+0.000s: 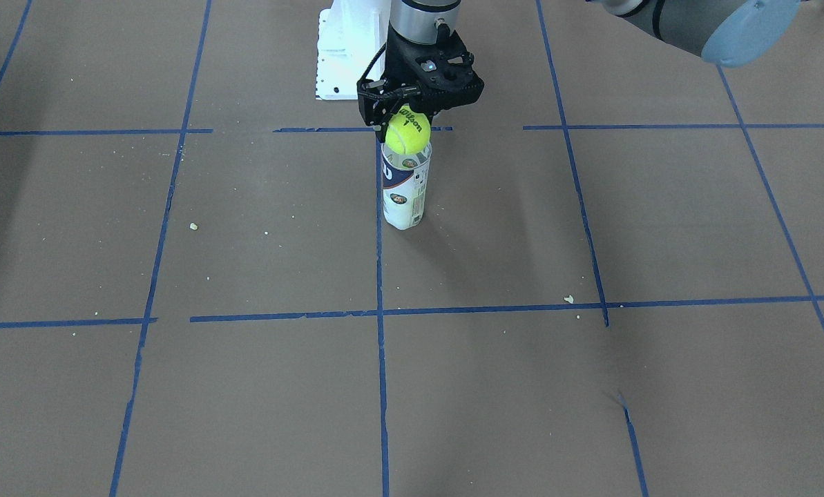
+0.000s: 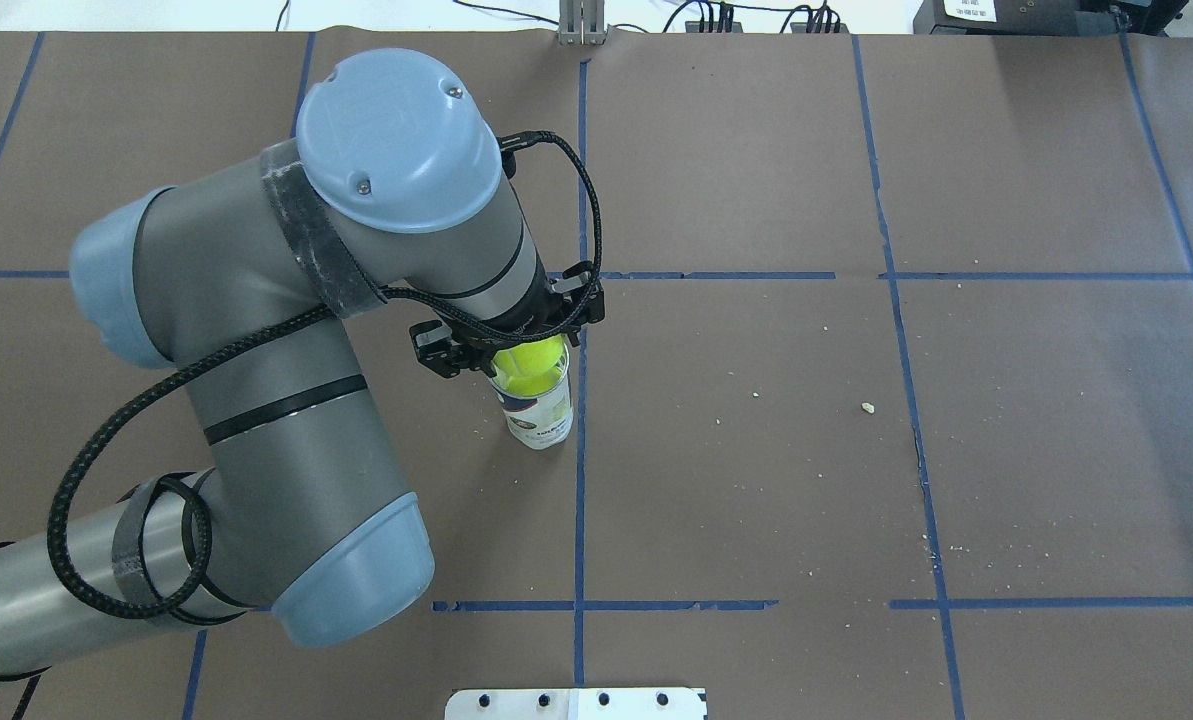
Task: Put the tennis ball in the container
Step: 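Open the left gripper to drop the ball into the cup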
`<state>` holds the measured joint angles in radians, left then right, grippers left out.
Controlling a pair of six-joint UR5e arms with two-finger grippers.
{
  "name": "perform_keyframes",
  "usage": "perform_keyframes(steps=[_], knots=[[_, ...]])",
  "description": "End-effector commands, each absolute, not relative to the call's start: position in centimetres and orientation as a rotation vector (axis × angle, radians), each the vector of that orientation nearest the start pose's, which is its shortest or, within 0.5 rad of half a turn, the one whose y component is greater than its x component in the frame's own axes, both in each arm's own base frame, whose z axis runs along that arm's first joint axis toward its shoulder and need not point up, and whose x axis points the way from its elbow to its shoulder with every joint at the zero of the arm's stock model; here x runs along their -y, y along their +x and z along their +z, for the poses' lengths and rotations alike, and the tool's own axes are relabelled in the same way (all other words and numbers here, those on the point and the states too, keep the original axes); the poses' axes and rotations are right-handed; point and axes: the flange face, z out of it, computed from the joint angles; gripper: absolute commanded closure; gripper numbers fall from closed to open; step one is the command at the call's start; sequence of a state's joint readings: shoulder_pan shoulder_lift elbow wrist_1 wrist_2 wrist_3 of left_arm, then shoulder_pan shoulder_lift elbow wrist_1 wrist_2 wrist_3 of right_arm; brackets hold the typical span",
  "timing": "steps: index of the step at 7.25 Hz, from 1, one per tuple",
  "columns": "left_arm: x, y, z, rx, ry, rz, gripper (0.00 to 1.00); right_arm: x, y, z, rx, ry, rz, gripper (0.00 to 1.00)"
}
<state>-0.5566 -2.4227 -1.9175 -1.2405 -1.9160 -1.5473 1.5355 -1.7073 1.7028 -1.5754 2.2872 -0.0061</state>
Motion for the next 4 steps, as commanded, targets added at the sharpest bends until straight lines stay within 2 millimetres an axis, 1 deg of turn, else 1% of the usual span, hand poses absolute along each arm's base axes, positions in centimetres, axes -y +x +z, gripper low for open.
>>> perform_keyframes(steps=[1,2,3,4], knots=[[39.9,45.2,6.0,-0.927,-0.059,-0.342,0.00,43.6,5.3,66.1,0.716,-0.018,-0.037,0.00],[39.7,44.5,6.6,-0.930,-0.051,-0.331,0.00,43.5,5.3,66.1,0.716,-0.019,-0.036,0.00],[38.9,42.5,7.9,-0.939,-0.007,-0.255,0.00,43.6,5.3,66.1,0.716,-0.018,-0.037,0.00],[40.0,39.8,10.3,-0.921,0.044,-0.205,0.00,43.5,5.3,66.1,0.716,-0.019,-0.036,0.00]])
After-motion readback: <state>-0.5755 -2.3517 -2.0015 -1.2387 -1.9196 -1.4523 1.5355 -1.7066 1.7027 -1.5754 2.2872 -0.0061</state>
